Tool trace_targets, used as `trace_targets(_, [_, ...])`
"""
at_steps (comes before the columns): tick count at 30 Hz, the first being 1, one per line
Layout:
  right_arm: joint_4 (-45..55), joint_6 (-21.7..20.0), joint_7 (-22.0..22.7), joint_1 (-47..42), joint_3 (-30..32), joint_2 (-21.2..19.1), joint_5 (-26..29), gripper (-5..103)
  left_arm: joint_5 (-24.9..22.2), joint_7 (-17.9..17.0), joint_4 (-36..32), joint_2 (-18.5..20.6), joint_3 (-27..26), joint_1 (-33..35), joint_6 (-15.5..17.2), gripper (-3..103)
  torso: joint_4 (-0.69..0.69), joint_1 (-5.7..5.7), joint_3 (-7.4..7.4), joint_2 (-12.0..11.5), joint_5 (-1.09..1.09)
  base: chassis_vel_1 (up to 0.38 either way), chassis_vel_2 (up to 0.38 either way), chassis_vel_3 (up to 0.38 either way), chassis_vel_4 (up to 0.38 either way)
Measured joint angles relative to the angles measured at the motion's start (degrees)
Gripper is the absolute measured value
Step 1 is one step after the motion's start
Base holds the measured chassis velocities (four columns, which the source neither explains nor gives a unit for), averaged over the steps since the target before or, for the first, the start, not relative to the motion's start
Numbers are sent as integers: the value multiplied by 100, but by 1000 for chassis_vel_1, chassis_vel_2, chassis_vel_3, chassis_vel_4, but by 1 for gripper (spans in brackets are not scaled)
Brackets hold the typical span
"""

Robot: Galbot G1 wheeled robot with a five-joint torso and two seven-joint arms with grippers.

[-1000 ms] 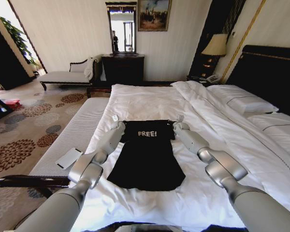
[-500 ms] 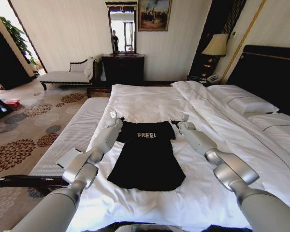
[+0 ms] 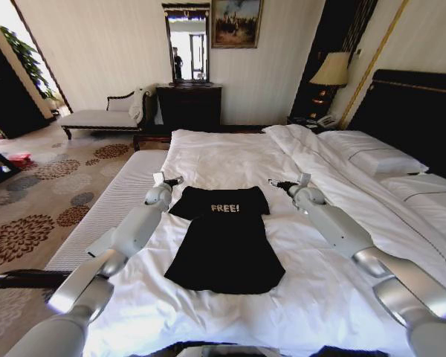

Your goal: Fold the clothes on the bed.

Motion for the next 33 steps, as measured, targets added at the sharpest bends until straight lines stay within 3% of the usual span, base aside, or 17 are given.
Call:
trace_targets(5, [1232, 49, 141, -1261, 1135, -705, -140, 100, 83, 14, -1395, 760, -302, 1161, -43, 100, -4, -1, -1, 1, -5, 0, 0, 0, 0])
trace_targets(6, [1232, 49, 141, -1261, 1135, -705, -140, 100, 83, 14, -1395, 760, -302, 1161, -43, 100, -4, -1, -1, 1, -5, 0, 0, 0, 0])
trace_targets(9, [1744, -44, 118, -2292, 2085, -1008, -79, 100, 52, 6, -2075, 1241, -602, 1834, -45, 100, 3, -2, -1, 1, -3, 0, 0, 0, 0])
trace_targets(16, [2419, 17, -246, -4340, 3943, -1327, 165, 100, -140, -109, -3235, 1841, -923, 2763, -45, 100, -6, -1, -1, 1, -2, 0, 0, 0, 0])
trace_targets(21, [2901, 11, -493, -5353, 4675, -1269, 474, 100, -25, 31, -3616, 1981, -1404, 3683, -171, 100, -2, 0, 0, 1, -5, 0, 0, 0, 0])
trace_targets(28, [3533, -202, -509, -6141, 5038, -912, 720, 100, 90, 259, -4081, 1956, -2308, 4919, -233, 100, 0, 0, 0, 1, -4, 0, 0, 0, 0])
trace_targets(33, [3889, -400, -600, -6743, 5163, -756, 999, 100, -112, 387, -4486, 1837, -2835, 5859, -199, 100, -1, 1, 0, 0, -4, 0, 0, 0, 0])
